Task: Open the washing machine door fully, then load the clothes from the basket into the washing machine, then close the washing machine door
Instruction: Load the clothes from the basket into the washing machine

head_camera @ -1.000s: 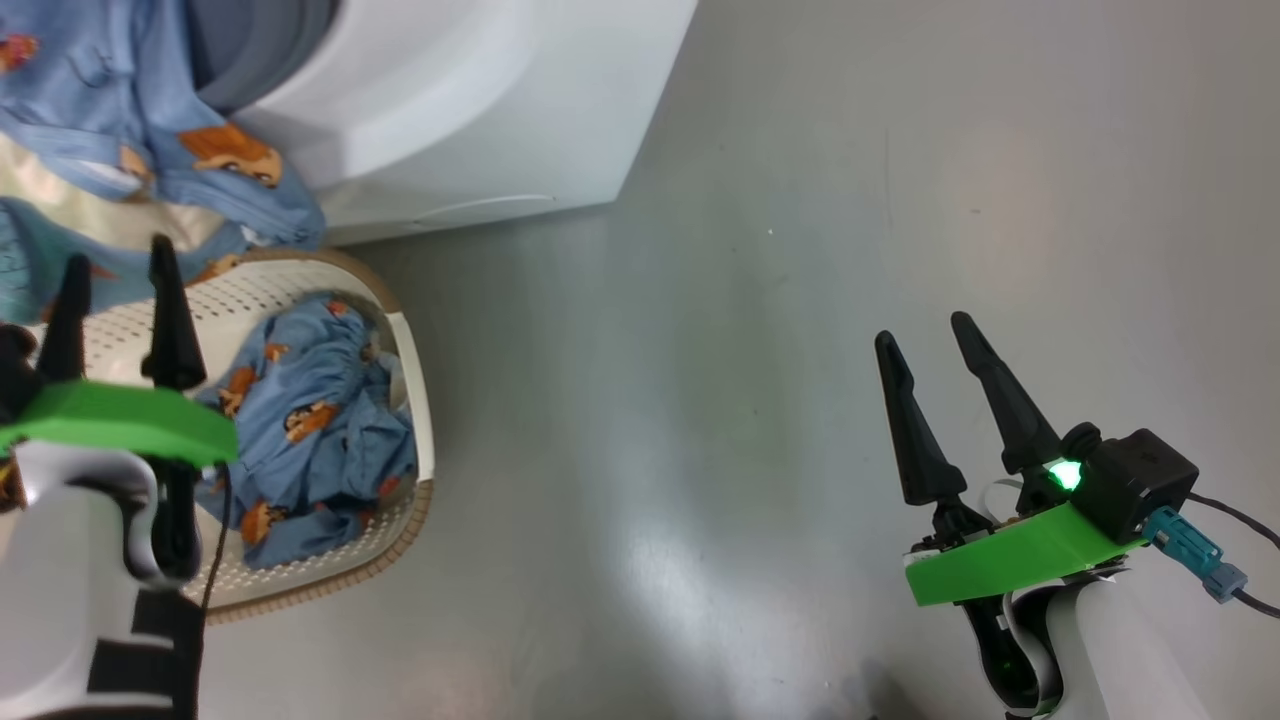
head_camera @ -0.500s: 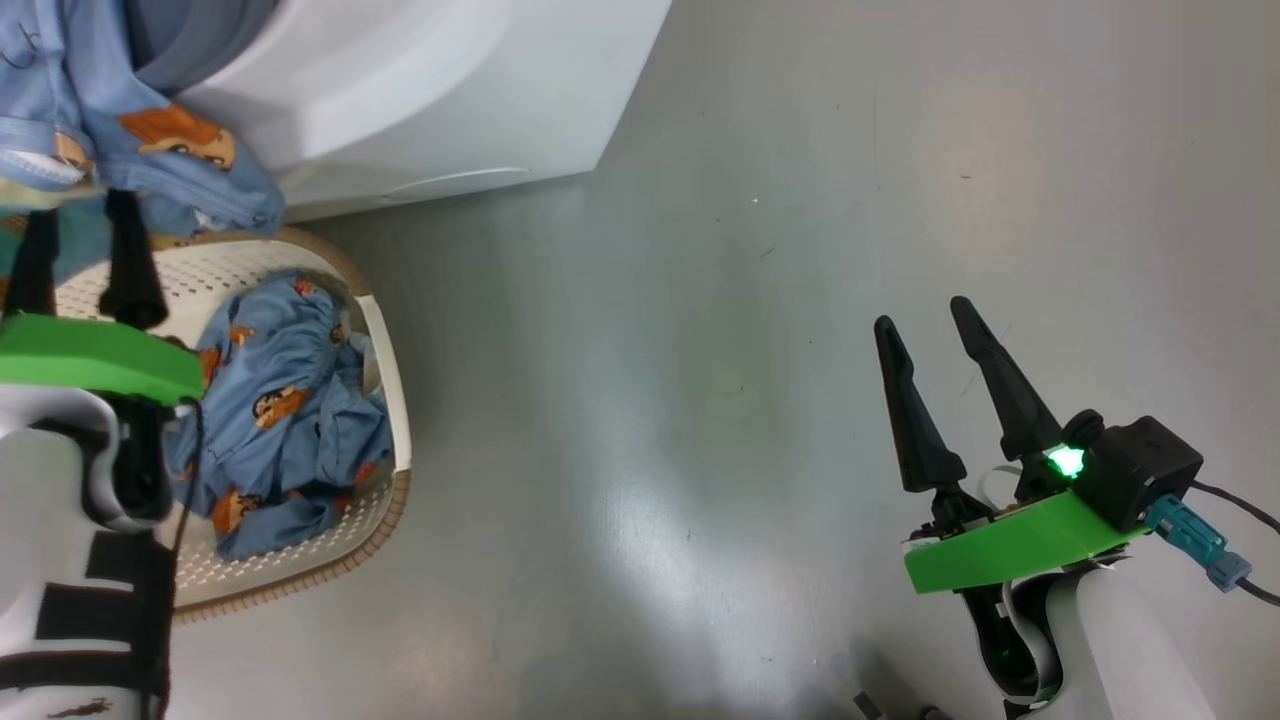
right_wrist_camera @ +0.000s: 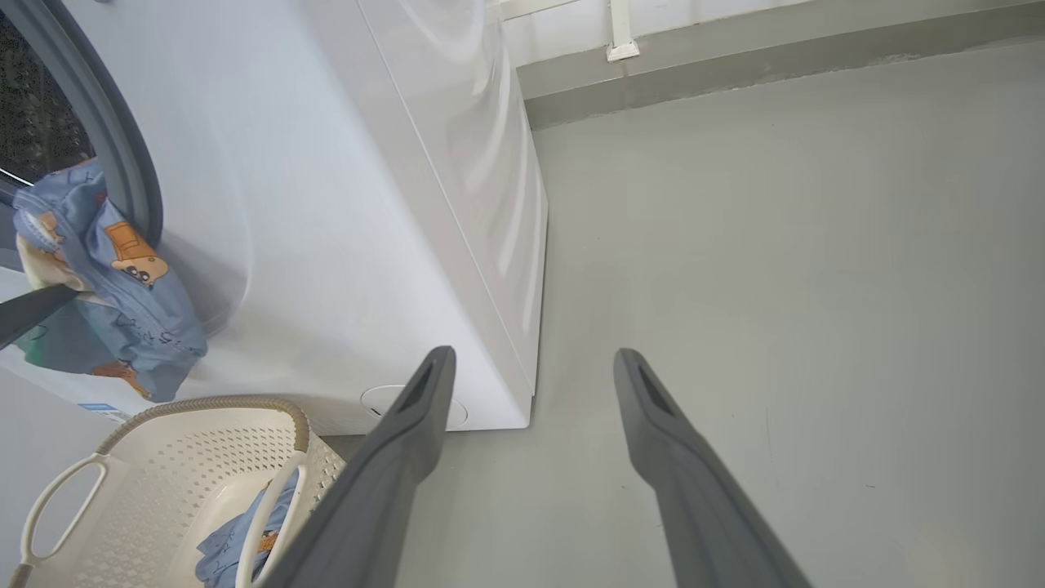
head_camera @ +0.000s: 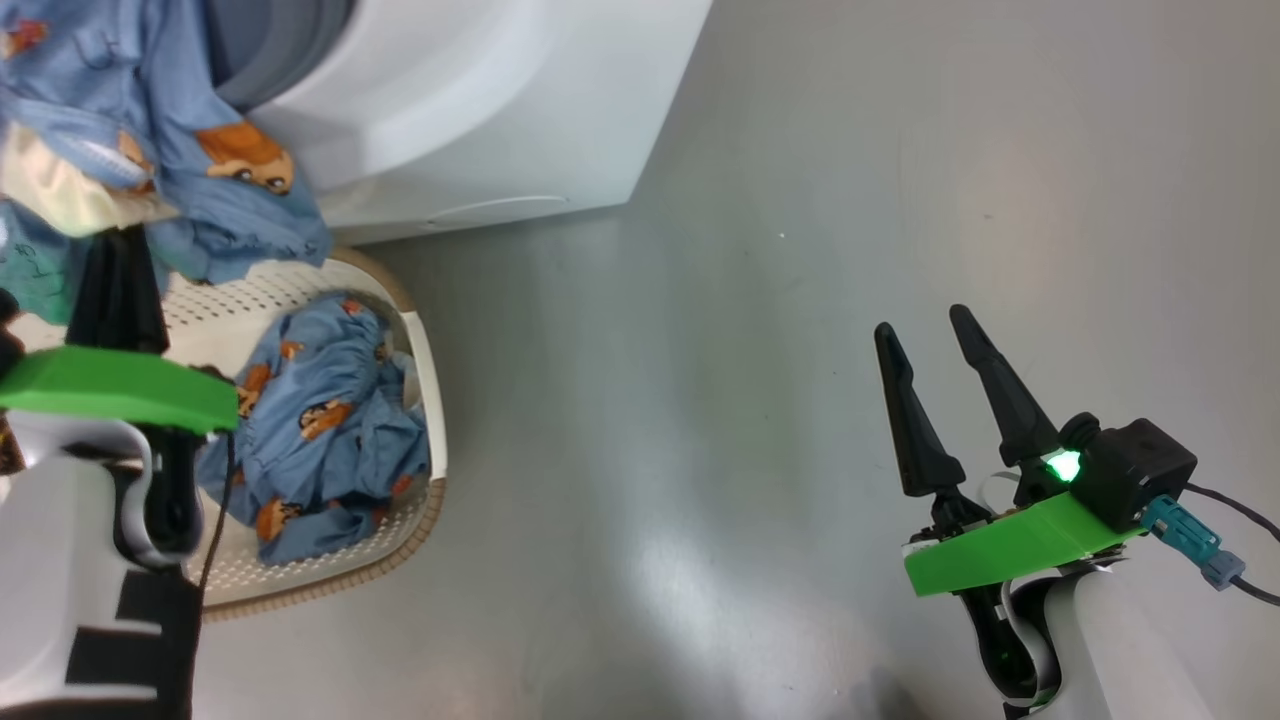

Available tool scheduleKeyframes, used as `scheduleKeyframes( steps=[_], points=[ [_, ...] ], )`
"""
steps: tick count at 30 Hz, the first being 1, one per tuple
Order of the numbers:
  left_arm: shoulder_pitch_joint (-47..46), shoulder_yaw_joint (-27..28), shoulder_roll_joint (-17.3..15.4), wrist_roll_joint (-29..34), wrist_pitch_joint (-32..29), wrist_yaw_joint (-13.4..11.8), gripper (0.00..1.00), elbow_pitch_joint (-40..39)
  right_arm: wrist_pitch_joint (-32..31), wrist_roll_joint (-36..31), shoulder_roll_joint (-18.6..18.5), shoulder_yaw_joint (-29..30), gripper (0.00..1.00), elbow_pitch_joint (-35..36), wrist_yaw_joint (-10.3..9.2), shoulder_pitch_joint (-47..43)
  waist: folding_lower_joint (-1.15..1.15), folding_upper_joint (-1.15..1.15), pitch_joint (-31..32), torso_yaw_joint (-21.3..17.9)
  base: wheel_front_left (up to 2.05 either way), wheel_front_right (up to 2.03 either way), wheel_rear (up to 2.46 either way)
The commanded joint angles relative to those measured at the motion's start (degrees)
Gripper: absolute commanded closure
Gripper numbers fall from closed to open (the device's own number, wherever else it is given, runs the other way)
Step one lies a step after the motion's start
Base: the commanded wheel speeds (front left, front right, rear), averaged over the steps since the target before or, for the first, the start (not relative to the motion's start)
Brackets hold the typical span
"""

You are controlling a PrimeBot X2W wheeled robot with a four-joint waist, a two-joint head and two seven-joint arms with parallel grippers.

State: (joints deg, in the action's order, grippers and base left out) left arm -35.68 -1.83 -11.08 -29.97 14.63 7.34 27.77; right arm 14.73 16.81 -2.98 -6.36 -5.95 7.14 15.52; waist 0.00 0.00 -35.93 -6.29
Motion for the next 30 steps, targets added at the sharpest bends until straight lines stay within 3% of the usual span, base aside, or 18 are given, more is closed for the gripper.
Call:
scheduleKeyframes(
  steps=[1,11,30],
  points=[
    [1.8,1.3,-2.1,0.9,0.4,0.1,1.00,-2.5,0.3,-0.3,0.1,-1.0,0.00,0.9,0.35,-0.9,0.00,0.00,0.9,0.7,0.00,0.00,0.00],
    [-0.1,0.9,-5.0,3.9,0.4,0.1,1.00,-8.8,0.3,0.2,0.1,-1.7,0.00,0.5,0.35,-1.0,0.00,0.00,1.9,0.7,0.00,0.00,0.00],
    [-22.6,-4.5,-14.1,4.2,-3.0,0.1,1.00,4.5,0.3,1.5,0.1,-1.9,0.00,1.6,0.35,-1.1,0.00,0.00,-1.1,-2.7,0.00,0.00,0.00]
  ],
)
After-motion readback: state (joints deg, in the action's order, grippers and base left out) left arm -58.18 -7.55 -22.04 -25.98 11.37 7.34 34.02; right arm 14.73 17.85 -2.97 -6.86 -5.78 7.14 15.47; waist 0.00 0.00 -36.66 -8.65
